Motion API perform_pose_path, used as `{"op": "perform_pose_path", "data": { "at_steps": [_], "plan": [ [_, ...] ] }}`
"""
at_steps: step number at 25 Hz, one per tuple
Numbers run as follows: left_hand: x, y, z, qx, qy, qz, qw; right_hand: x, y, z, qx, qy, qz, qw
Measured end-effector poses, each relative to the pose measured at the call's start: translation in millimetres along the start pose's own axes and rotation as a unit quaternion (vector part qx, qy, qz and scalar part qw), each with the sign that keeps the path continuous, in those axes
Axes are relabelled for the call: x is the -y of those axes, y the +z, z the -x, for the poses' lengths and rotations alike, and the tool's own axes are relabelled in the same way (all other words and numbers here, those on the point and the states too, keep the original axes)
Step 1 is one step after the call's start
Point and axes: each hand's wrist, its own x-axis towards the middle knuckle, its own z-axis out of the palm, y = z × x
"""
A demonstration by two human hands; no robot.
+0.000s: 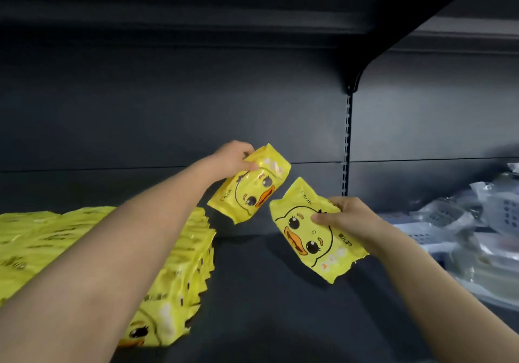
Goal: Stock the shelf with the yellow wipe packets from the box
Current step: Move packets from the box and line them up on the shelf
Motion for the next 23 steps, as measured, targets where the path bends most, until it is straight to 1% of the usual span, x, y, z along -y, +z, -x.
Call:
{"op": "perform_pose_path", "data": {
  "at_steps": [2,4,6,9,12,14,16,18,20,22,23],
  "plan": [
    [7,14,-21,0.045,0.036,-0.064,0.996,0,-3,-28,0.039,-0.006,0.023,0.999],
    [20,29,-37,0.074,0.051,-0.084,0.992,0,0,-53,0.065,-0.006,0.04,0.997],
    [37,46,-48,0.101,0.054,-0.099,0.988,-4,5,-70,0.089,0.0,0.063,0.994],
    [61,72,-58,0.151,0.058,-0.154,0.975,-12,11,-91,0.115,0.013,0.092,0.989],
    [75,89,-61,0.183,0.053,-0.206,0.96,-20,18,-103,0.137,0.021,0.109,0.984],
    [79,95,-64,0.198,0.062,-0.23,0.951,-28,22,-108,0.146,0.013,0.118,0.982],
    [76,94,-64,0.215,0.078,-0.275,0.934,-32,25,-113,0.156,0.008,0.117,0.981],
    [71,91,-63,0.213,0.106,-0.326,0.915,-32,25,-116,0.157,0.004,0.117,0.981],
    [69,83,-62,0.205,0.132,-0.355,0.903,-30,27,-118,0.151,-0.005,0.118,0.981],
    [71,71,-59,0.203,0.126,-0.375,0.896,-26,31,-120,0.15,-0.015,0.125,0.981],
    [72,63,-56,0.205,0.108,-0.382,0.895,-23,34,-121,0.152,-0.018,0.131,0.979]
  ]
}}
